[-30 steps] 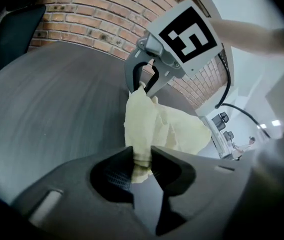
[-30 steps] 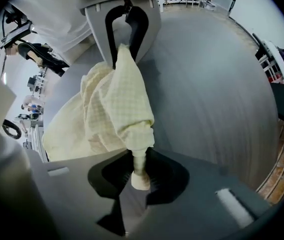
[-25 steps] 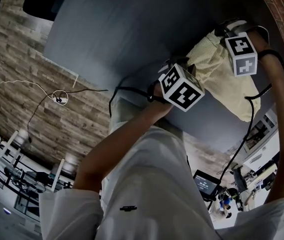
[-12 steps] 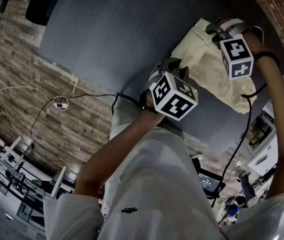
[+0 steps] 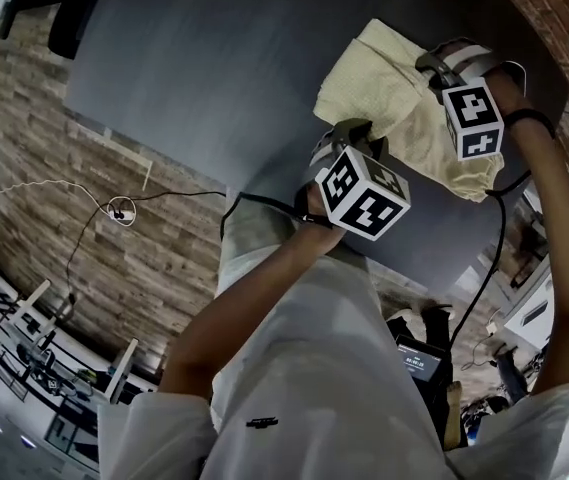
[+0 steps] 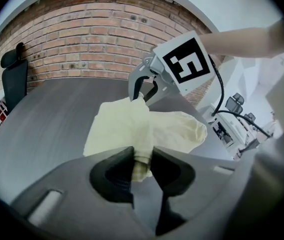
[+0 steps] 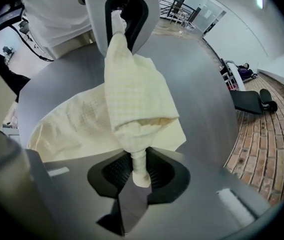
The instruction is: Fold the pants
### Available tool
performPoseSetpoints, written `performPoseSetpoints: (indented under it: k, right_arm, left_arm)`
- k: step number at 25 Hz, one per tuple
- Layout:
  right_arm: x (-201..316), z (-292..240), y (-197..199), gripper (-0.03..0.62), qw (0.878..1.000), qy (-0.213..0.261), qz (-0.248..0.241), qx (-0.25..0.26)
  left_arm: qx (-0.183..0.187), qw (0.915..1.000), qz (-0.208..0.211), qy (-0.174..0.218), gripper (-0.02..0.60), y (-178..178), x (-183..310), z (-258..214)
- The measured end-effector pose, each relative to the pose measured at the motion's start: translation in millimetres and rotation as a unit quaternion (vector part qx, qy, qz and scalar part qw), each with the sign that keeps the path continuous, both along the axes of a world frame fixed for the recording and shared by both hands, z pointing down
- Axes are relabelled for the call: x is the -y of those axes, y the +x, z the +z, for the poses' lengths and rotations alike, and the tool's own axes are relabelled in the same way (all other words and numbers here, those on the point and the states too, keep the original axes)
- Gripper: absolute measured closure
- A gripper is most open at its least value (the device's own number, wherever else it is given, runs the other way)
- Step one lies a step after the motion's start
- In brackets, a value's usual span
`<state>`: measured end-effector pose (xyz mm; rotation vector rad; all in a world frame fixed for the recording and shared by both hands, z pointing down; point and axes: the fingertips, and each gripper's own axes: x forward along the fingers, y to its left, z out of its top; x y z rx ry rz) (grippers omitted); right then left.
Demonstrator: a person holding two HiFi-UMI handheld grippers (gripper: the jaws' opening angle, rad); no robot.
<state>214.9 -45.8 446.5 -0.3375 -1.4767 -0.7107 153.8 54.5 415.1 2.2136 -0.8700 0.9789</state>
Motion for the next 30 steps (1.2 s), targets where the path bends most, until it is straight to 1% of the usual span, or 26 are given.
performPoseSetpoints:
  k: [2,4,6,8,14,19,24,26,28,30]
  right_arm:
    - [-1,9,17,0.494,1.0,0.01,0.003,-0.007]
    - [-1,19,34,0.436,1.0,0.015,0.012,-0.017]
    - [-1,26,48,0.43,0.999,0.012,0.026,-0.017]
    - [-2,27,56,0.43,0.999,0.008,0.041,-0.01]
    - [-7,15,60,0.433,0.997,0.006,0.074,0.025]
    - [-16,9,56,0.441,0.996,0.006,0.075,0.039]
    - [-25,0,53,0.447,0.995,-0.001,0.084,0.055]
    - [-26,-6,46,0.456,0.993,-0.007,0.094,0.066]
    - [-26,-13,38,0.483,0.991,-0.017,0.107,0.081]
    - [-25,-20,30,0.482,0.988,-0.028,0.121,0.096]
  left_arm:
    - [-0.008,0.9999,-0.003,-0.006,0.465,21,-6,6]
    - [-0.021,0.9996,0.001,-0.018,0.397,41,-12,12]
    - [-0.028,0.9992,0.01,-0.028,0.376,57,-18,17]
    - [-0.024,0.9992,0.015,-0.027,0.357,64,-21,20]
    - [-0.01,0.9997,0.01,-0.017,0.356,56,-21,11]
    - [0.0,0.9999,0.001,-0.01,0.356,47,-18,4]
    - [-0.002,0.9998,-0.019,-0.007,0.357,35,-18,-2]
    - [-0.007,0.9995,-0.029,-0.012,0.357,27,-17,-4]
    - [-0.01,0.9991,-0.038,-0.015,0.357,19,-15,-5]
    - [-0.009,0.9986,-0.049,-0.016,0.357,9,-9,-5]
